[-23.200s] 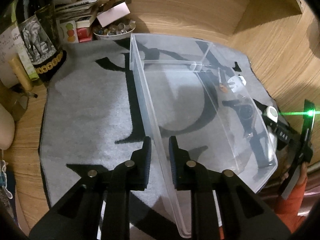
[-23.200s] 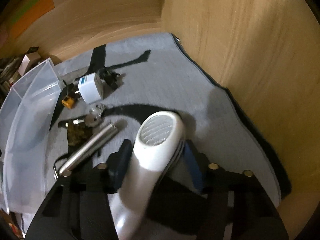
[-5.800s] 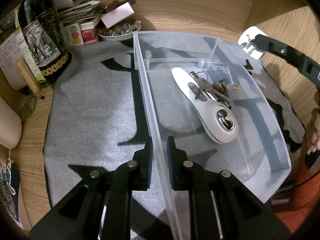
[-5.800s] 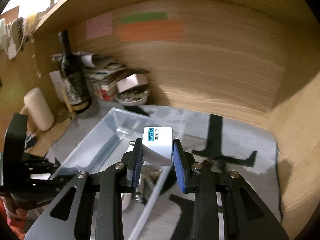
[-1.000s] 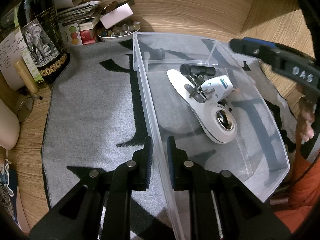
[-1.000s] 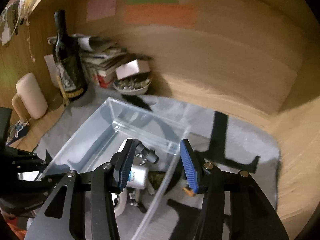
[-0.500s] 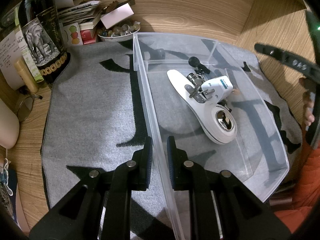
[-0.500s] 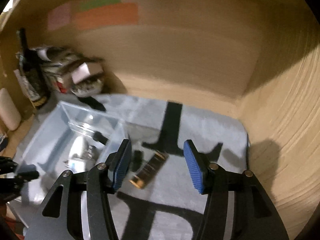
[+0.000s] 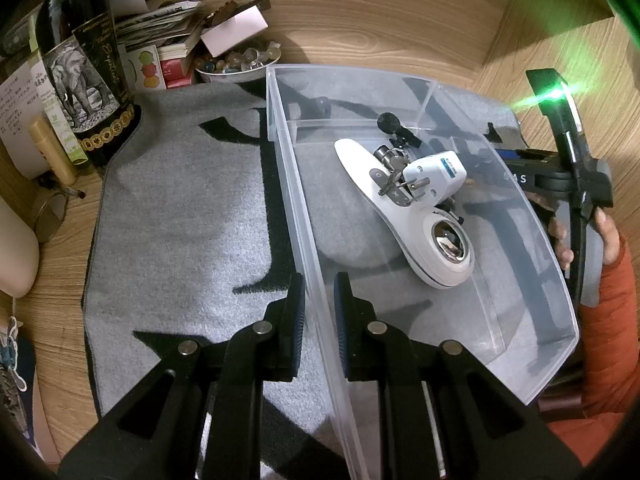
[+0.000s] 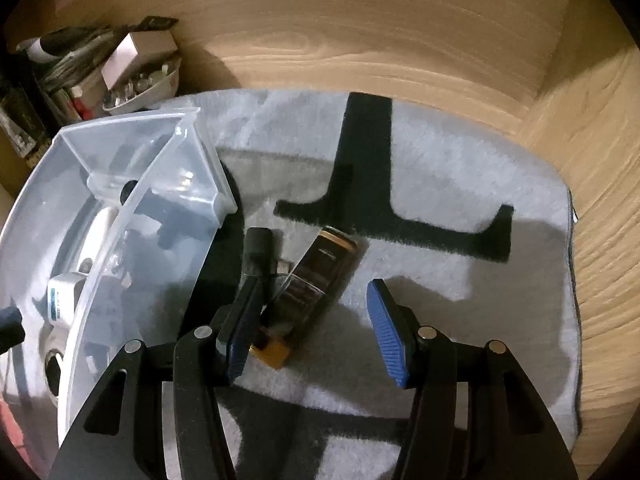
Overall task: Organize rigid objects
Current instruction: 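Grasp the black-and-gold cylinder on the rug with the right gripper, then carry the black-and-gold cylinder into the clear box and release it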
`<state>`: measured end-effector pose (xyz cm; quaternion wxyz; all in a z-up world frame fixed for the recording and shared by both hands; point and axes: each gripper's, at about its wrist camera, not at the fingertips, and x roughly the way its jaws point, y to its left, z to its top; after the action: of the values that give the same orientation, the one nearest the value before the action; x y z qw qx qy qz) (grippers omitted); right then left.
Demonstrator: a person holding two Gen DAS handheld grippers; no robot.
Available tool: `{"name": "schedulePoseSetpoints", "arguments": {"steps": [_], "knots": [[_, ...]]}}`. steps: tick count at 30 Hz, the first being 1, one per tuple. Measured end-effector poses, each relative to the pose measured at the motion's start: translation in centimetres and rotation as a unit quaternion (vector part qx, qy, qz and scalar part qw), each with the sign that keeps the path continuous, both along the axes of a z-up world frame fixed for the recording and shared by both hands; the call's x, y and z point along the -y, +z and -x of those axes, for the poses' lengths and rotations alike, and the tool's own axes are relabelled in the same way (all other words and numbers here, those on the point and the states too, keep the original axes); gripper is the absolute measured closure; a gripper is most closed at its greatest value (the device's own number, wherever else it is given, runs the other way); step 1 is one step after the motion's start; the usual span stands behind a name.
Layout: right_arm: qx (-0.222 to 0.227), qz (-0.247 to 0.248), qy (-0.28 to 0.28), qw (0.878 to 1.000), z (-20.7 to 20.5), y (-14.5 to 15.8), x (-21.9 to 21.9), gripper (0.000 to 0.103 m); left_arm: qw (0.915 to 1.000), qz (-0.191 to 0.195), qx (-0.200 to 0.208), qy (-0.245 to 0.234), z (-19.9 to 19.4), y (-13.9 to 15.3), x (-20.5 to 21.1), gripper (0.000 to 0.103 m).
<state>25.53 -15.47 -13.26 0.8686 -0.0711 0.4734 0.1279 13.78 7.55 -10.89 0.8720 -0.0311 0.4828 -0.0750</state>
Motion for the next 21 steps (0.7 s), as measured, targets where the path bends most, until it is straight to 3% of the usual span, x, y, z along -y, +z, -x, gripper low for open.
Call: {"name": "schedulePoseSetpoints", "arguments": {"steps": [2, 4, 7, 21], "knots": [[0.000, 0.007, -0.009, 1.000, 0.0, -0.1, 0.4, 0.060, 1.0000, 0.000, 0.000, 0.000, 0.0, 0.0, 0.0, 0.089], [-0.005, 0.007, -0.012, 1.000, -0.2, -0.5, 0.8, 0.074, 1.0000, 0.000, 0.000, 0.000, 0.0, 0.0, 0.0, 0.089], [0.006, 0.007, -0.010, 1.000, 0.2, -0.3, 1.0, 0.081, 1.0000, -0.001, 0.000, -0.001, 0.1, 0.0, 0.0, 0.089], [0.081, -0.013, 0.004, 0.997, 4.2, 5.9, 1.3, 0.081, 1.0000, -0.001, 0.000, -0.001, 0.0, 0.0, 0.0, 0.089]]}}
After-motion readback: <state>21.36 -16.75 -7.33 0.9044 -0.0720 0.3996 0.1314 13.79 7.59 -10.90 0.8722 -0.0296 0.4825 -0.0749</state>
